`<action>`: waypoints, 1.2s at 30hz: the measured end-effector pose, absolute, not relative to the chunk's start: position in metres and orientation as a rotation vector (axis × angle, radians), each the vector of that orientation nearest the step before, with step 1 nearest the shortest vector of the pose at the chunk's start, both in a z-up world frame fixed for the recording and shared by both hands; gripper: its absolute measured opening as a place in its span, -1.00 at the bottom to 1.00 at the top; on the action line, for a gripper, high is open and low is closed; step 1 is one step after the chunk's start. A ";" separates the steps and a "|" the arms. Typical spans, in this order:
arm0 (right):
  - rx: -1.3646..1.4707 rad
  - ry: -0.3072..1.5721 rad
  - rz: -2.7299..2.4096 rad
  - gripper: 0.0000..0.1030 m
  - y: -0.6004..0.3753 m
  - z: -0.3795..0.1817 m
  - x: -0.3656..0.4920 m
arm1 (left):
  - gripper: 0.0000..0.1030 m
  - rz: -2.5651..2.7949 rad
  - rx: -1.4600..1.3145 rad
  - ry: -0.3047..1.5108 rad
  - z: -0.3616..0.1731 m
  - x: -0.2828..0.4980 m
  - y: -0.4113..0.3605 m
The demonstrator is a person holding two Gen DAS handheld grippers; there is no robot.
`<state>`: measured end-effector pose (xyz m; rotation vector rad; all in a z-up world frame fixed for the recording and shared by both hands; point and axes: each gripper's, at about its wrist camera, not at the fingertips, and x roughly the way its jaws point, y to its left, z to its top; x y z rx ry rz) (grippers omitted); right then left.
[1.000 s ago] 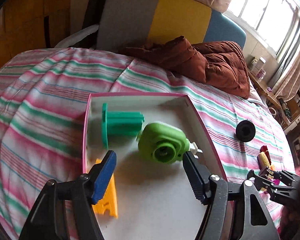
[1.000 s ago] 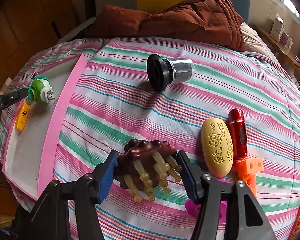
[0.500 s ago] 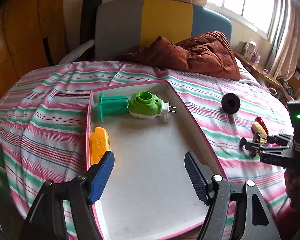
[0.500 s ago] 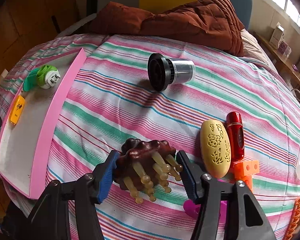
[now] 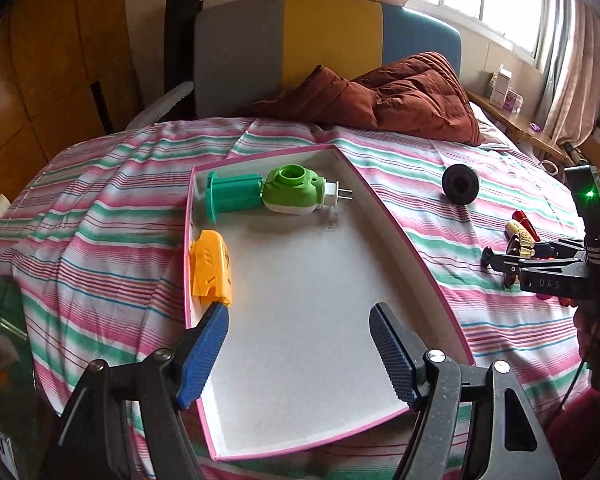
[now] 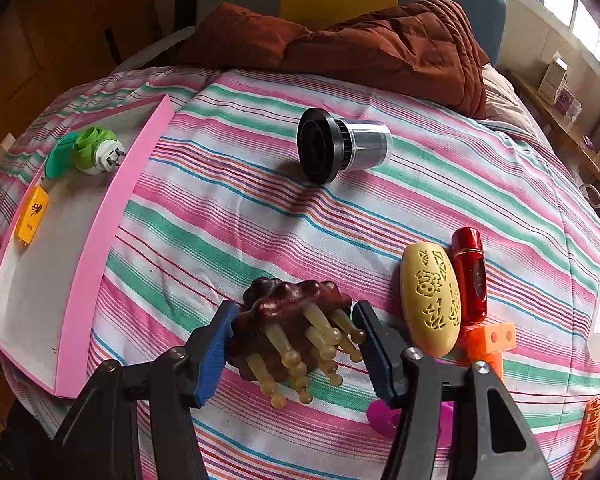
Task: Organize rigid objects
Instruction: 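Carry the brown spiky brush over the white tray with the right tool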
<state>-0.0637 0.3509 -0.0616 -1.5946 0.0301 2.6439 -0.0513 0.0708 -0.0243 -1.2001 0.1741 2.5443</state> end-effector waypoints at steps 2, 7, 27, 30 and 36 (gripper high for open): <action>-1.591 0.028 2.643 0.16 0.351 -0.062 -0.064 | 0.43 2.544 -1.207 0.168 -0.026 -0.050 0.069; -1.587 0.010 2.637 0.16 0.348 -0.063 -0.063 | 0.43 2.543 -1.212 0.155 -0.027 -0.047 0.064; -1.479 0.116 2.834 0.16 0.279 -0.002 -0.072 | 0.43 2.562 -1.216 0.080 -0.027 -0.043 0.038; -1.511 0.101 2.913 0.16 0.247 0.004 -0.084 | 0.43 2.570 -1.226 0.061 -0.028 -0.044 0.031; -1.661 0.104 2.959 0.16 0.190 -0.011 -0.116 | 0.43 2.598 -1.257 0.007 -0.033 -0.048 0.009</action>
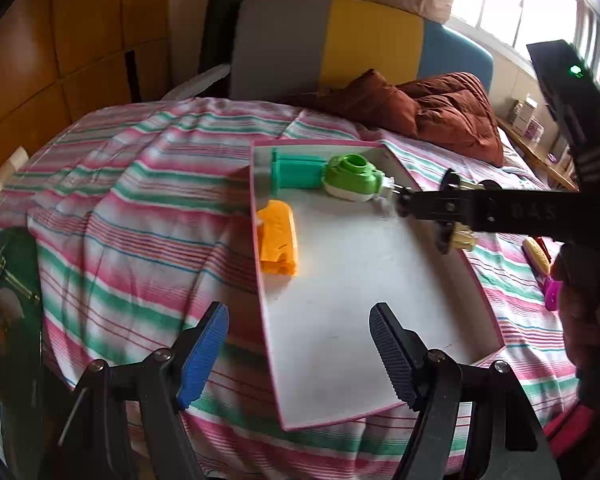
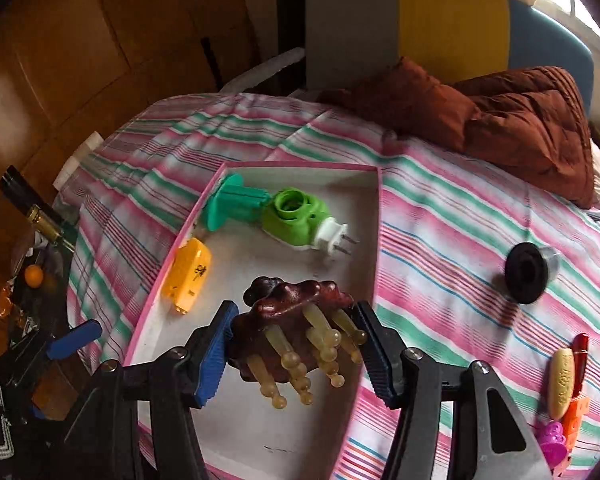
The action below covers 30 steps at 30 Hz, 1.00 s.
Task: Organize rigid objects
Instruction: 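Carry the brown spiky brush over the white tray with the right tool, then lower the brown brush into the tray and open the right tool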
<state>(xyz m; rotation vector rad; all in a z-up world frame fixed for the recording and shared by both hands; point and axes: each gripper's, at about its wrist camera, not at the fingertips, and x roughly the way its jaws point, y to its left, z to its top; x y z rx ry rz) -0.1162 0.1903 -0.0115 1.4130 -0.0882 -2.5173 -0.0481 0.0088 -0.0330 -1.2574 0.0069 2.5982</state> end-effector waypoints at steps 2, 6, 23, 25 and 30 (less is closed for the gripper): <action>1.432 -0.130 -2.471 0.16 0.178 -0.019 -0.129 | 0.43 2.606 -1.276 -0.014 -0.036 -0.051 0.001; 1.487 -0.138 -2.456 0.16 0.153 -0.036 -0.158 | 0.43 2.616 -1.302 -0.042 -0.042 -0.054 -0.011; 1.410 -0.307 -2.509 0.25 0.153 -0.030 -0.175 | 0.43 2.644 -1.305 -0.063 -0.041 -0.057 -0.022; 1.382 -0.302 -2.532 0.25 0.157 -0.022 -0.168 | 0.43 2.644 -1.297 -0.052 -0.039 -0.055 -0.020; 1.325 -0.296 -2.581 0.25 0.169 -0.005 -0.150 | 0.43 2.641 -1.276 -0.031 -0.033 -0.050 -0.014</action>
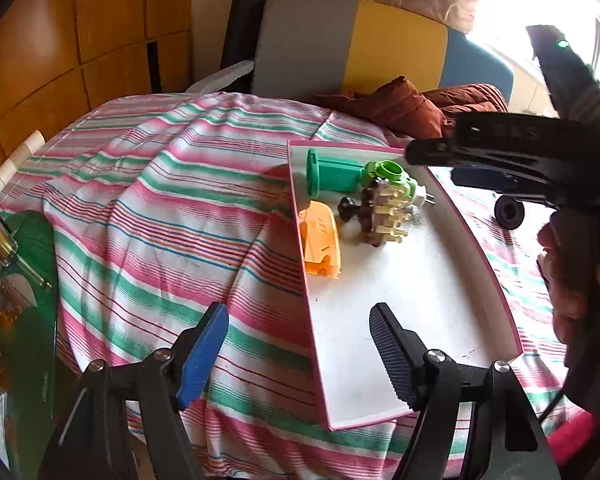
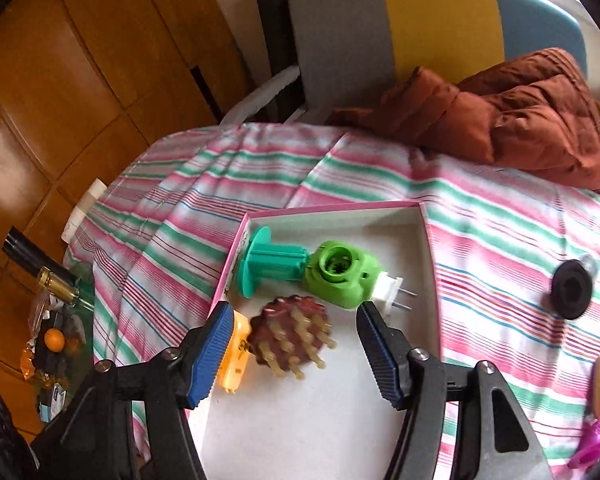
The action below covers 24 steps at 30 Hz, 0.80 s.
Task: Organize rigid objects
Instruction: 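Lower the brown brush into the tray and open the right tool, then move both tools back toward the black cylinder and toy pile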
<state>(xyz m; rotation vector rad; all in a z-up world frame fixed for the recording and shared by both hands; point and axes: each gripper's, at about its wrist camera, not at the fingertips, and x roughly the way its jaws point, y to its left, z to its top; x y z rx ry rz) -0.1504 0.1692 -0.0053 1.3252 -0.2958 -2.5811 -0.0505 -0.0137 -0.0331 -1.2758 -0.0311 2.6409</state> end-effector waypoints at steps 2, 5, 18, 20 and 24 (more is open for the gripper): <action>1.317 -0.298 -2.593 0.25 0.174 -0.002 -0.145 | 0.43 2.635 -1.270 -0.025 -0.031 -0.050 -0.011; 1.304 -0.283 -2.620 0.25 0.190 0.005 -0.127 | 0.43 2.632 -1.255 -0.007 -0.028 -0.046 -0.006; 1.289 -0.265 -2.795 0.25 0.274 0.017 -0.074 | 0.43 2.599 -1.207 0.088 -0.015 -0.038 0.023; 1.294 -0.278 -2.829 0.25 0.294 0.019 -0.069 | 0.43 2.592 -1.206 0.103 -0.014 -0.039 0.029; 1.313 -0.315 -2.929 0.25 0.341 0.022 -0.058 | 0.43 2.575 -1.197 0.144 -0.011 -0.041 0.042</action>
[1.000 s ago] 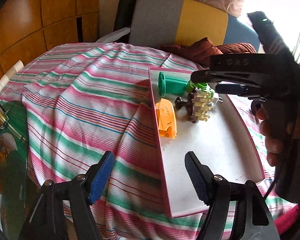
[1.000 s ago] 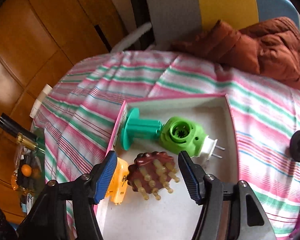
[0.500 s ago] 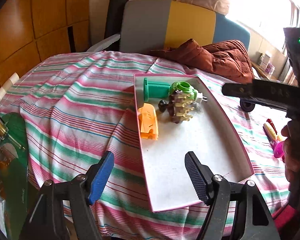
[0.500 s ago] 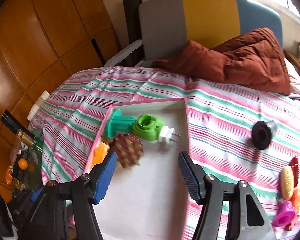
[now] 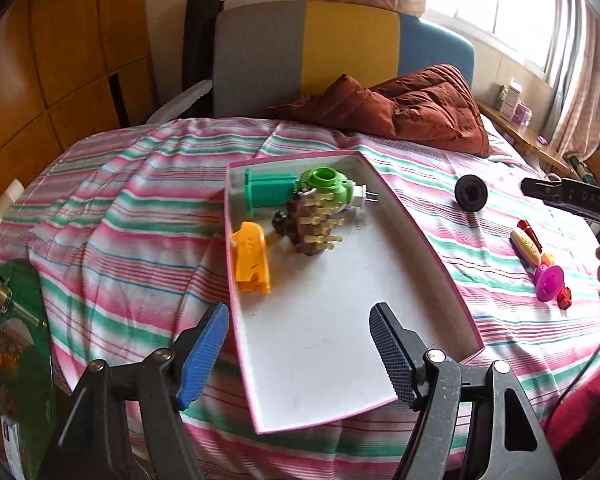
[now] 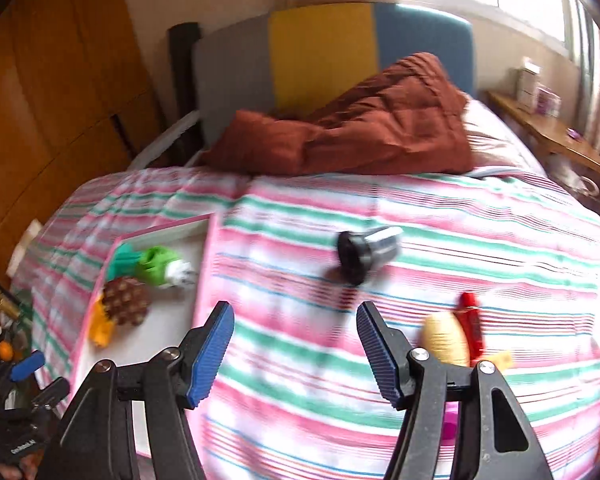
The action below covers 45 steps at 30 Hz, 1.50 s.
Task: Organize rigid objects
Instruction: 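Move both tools back toward the black cylinder and toy pile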
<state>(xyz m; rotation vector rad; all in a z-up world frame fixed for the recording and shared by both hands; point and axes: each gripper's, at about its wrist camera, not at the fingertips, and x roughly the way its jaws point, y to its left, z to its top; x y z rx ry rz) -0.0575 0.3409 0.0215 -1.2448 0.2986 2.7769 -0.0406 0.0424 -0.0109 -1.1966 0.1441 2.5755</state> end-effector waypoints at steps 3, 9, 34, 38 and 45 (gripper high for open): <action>-1.193 0.328 2.706 0.25 0.375 0.023 -0.050 | 0.43 2.561 -1.186 0.175 -0.009 -0.043 0.055; -1.078 0.439 2.549 0.25 0.445 0.007 -0.029 | 0.43 2.523 -1.155 0.251 -0.003 -0.048 0.088; -1.024 0.863 2.371 0.25 0.505 -0.008 -0.008 | 0.43 2.334 -1.105 0.443 -0.006 -0.077 0.221; -1.018 0.883 2.366 0.25 0.507 -0.008 -0.006 | 0.43 2.292 -1.126 0.442 -0.009 -0.091 0.243; -1.019 0.934 2.368 0.25 0.512 -0.009 -0.006 | 0.61 2.221 -1.113 0.514 -0.019 -0.124 0.289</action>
